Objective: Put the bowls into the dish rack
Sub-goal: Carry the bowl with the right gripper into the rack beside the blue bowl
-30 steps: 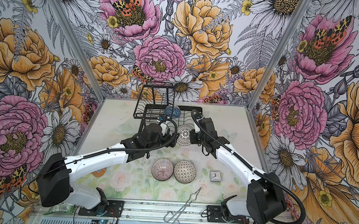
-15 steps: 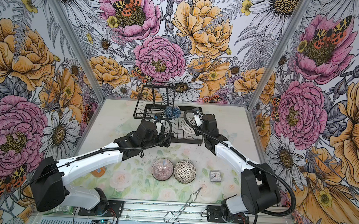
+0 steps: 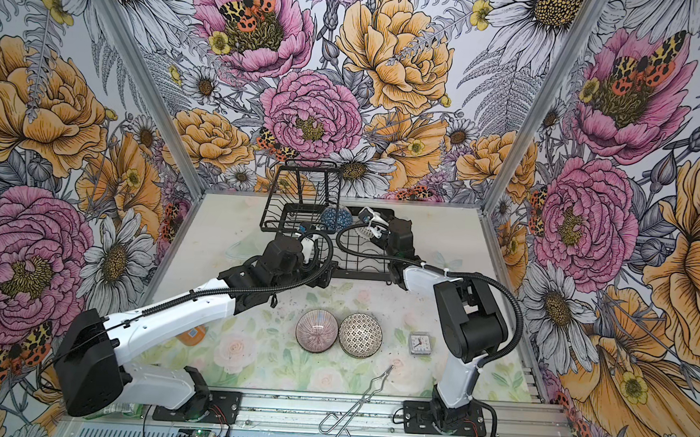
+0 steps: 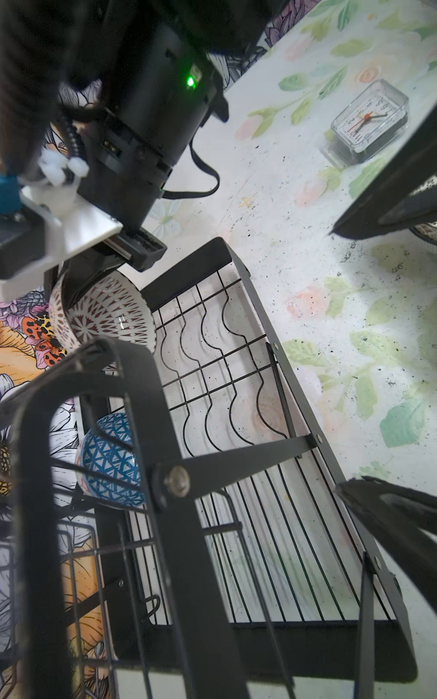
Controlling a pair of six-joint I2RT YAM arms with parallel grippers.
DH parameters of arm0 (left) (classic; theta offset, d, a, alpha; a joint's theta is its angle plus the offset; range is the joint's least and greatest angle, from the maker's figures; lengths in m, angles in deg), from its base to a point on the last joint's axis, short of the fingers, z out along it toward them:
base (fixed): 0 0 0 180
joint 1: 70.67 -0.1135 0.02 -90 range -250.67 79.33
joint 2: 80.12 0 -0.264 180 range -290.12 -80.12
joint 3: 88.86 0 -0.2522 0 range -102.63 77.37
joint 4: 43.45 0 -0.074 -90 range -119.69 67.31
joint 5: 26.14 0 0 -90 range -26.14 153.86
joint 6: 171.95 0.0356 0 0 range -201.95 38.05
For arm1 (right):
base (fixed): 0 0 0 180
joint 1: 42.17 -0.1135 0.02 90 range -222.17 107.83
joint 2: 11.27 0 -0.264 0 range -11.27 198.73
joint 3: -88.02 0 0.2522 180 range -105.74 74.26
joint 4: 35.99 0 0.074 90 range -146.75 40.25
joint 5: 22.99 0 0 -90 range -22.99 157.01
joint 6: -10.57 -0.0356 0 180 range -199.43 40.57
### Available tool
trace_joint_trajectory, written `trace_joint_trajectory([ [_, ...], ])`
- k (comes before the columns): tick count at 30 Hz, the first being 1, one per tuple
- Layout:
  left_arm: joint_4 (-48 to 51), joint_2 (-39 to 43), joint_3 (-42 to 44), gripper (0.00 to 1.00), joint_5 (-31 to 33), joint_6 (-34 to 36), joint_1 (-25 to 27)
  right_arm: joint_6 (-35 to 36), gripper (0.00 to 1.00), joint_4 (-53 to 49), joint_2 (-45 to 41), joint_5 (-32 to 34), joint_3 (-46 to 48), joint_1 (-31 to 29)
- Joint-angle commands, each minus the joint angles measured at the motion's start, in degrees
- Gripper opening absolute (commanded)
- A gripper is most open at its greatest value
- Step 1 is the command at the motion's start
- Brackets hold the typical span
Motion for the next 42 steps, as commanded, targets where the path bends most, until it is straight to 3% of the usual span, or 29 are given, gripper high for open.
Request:
trace_joint_trajectory([
  [1, 0.60, 1.13, -0.70, 0.99, -1.17, 1.51, -0.48, 7.12, 0.00, 11.94, 3.39, -0.91, -4.74, 0.91],
  [6, 0.78, 1.07, -0.78, 0.99, -0.79, 1.30, -0.48, 14.98, 0.00, 16.19, 9.81, -1.45, -9.60, 1.87],
  [12, 1.51, 1.01, -1.34, 0.99, -0.52, 1.78, -0.53, 19.05, 0.00, 15.95, 14.37, -5.25, -14.42, 3.55],
  [42, -0.48, 1.62, 0.47, 0.99, -1.23, 1.10, -0.83, 25.45, 0.00, 23.19, 27.68, -3.65, -19.77, 1.41],
])
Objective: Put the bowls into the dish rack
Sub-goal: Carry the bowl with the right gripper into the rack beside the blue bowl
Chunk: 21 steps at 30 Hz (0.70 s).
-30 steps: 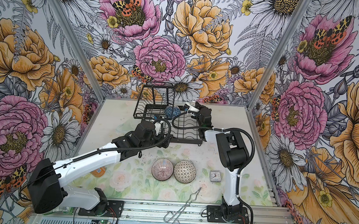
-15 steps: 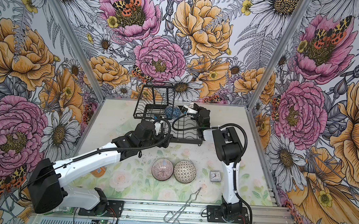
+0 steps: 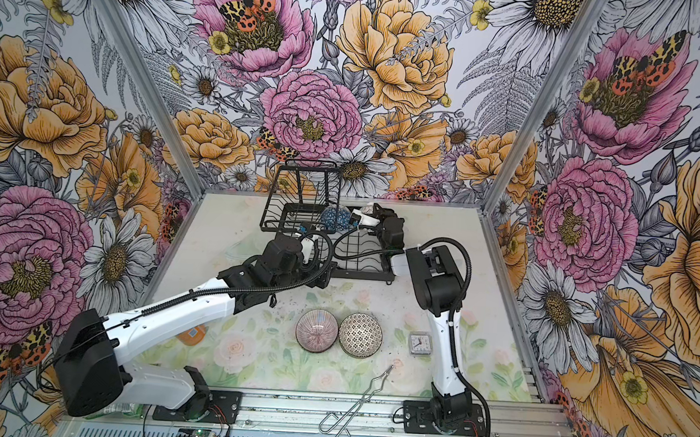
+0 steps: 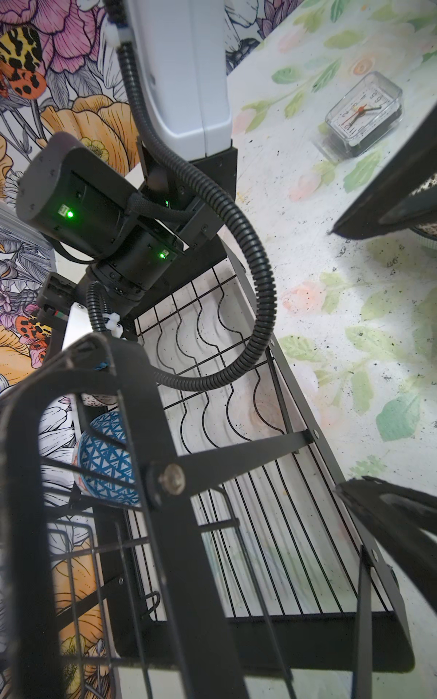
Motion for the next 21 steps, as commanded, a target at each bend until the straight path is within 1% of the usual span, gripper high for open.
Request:
trace_joint_trajectory([
  [1, -1.23, 1.73, 0.64, 0.99, -1.01, 0.19, -0.60, 1.19, 0.00, 4.92, 0.99, 0.46, -2.39, -0.52],
  [6, -1.18, 2.11, 1.07, 0.99, -0.92, 0.13, -0.70, 4.99, 0.00, 5.58, 2.36, 0.70, -2.77, -0.47],
  [11, -1.34, 2.11, 1.13, 0.99, -1.01, 0.20, -0.74, 6.26, 0.00, 5.36, 1.98, 0.48, -1.79, -0.22],
  [21, -2.52, 2.02, 1.80, 0.99, -2.10, 0.48, -1.13, 2.63, 0.01, 1.91, -1.42, 0.80, 0.83, 0.22],
])
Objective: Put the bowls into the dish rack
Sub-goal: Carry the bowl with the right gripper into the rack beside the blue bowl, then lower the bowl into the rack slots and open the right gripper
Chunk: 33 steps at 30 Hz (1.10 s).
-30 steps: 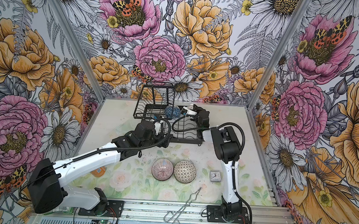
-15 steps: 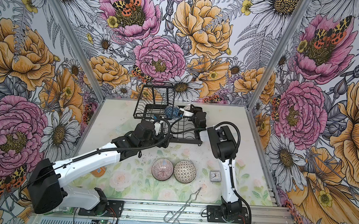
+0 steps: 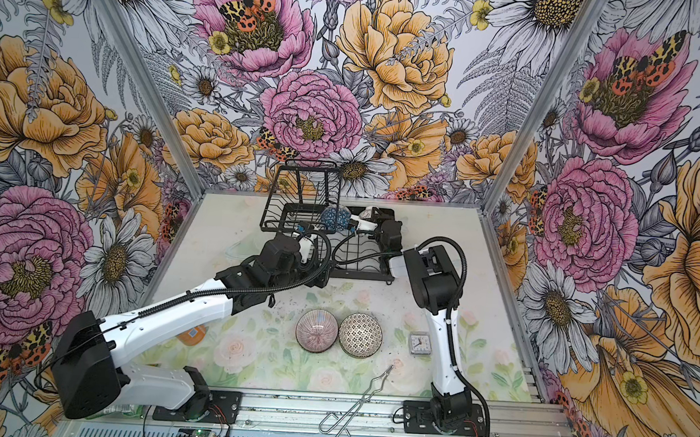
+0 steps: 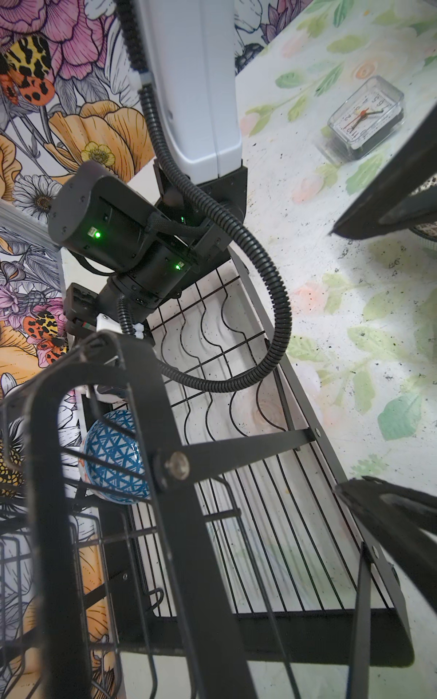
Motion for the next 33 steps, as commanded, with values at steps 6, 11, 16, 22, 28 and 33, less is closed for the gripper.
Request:
trace_joint_trajectory([
  [6, -2.93, 0.87, 2.15, 0.99, -2.95, 0.39, -1.26, -3.12, 0.05, -0.75, -4.07, 0.68, 0.66, 0.12],
  [11, -3.62, 0.38, 3.10, 0.99, -3.12, 0.40, -1.69, -4.55, 0.17, -0.90, -5.25, 0.43, 1.52, 0.03],
  [16, -3.99, 0.22, 3.16, 0.99, -3.30, 0.40, -1.61, -4.89, 0.25, -0.69, -5.99, 0.43, 2.00, -0.08],
  [22, -2.78, 0.60, 2.72, 0.99, -3.00, 0.57, -1.66, -4.94, 0.29, -0.88, -6.94, 0.21, 2.31, -0.06],
  [28, -0.48, 2.26, 2.61, 0.99, -1.70, 1.00, -1.71, -9.84, 0.65, 0.04, -11.08, 0.95, 5.82, -0.27],
  [33, 2.29, 3.38, 2.30, 0.99, -0.75, 2.28, -1.97, -15.53, 0.99, -0.95, -17.16, 4.33, 10.77, -1.89],
])
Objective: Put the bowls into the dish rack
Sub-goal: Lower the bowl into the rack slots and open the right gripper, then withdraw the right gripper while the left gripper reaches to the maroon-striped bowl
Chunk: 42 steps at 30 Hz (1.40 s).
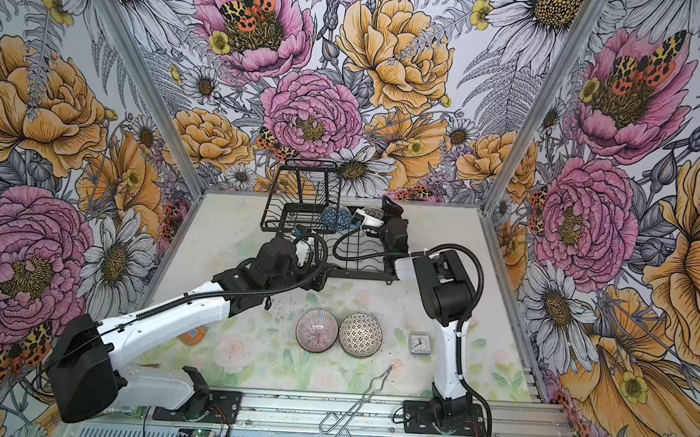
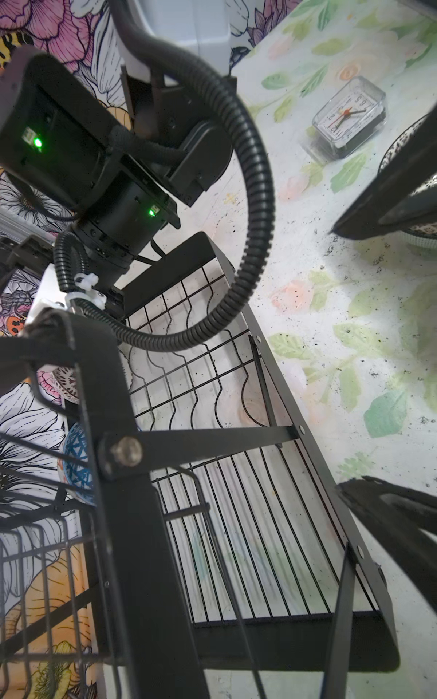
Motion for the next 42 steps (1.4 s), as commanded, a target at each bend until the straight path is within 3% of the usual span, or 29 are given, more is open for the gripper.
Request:
trace_joint_trajectory([
  [1, 2.68, 1.63, -0.50, 0.99, 1.04, 2.03, -0.89, -6.57, 0.99, 0.71, -6.24, 3.12, 3.00, -1.74],
  [5, 4.31, 1.64, -0.72, 0.99, 1.37, 2.75, -1.16, -15.04, 1.00, -5.45, -13.99, 6.43, 8.10, -3.64],
  [12, 5.68, 3.41, 0.17, 0.99, 0.30, 2.66, -1.95, -31.83, 0.99, -22.76, -30.53, 4.43, 17.71, -5.97],
  [17, 7.33, 4.77, 1.82, 0.99, -2.50, 1.82, -2.57, -47.59, 1.00, -50.89, -37.77, 7.11, 11.73, -6.08],
  [22, 10.19, 6.18, 4.52, 0.99, -4.07, -0.16, -2.00, -57.42, 1.00, -64.21, -40.26, 3.36, 9.16, -5.96],
  [25, 12.90, 7.04, 5.74, 0.99, -3.83, -1.83, -1.02, -60.30, 1.00, -68.48, -39.85, -0.77, 8.16, -5.73],
  [36, 18.23, 9.40, 10.61, 0.98, -2.25, -9.88, 4.91, -62.22, 0.99, -70.31, -37.47, -1.33, 6.95, -5.73],
  [42, 19.76, 5.26, 9.83, 0.85, -0.74, -11.14, 6.02, -61.60, 1.00, -70.33, -36.58, -1.00, 7.35, -5.73],
])
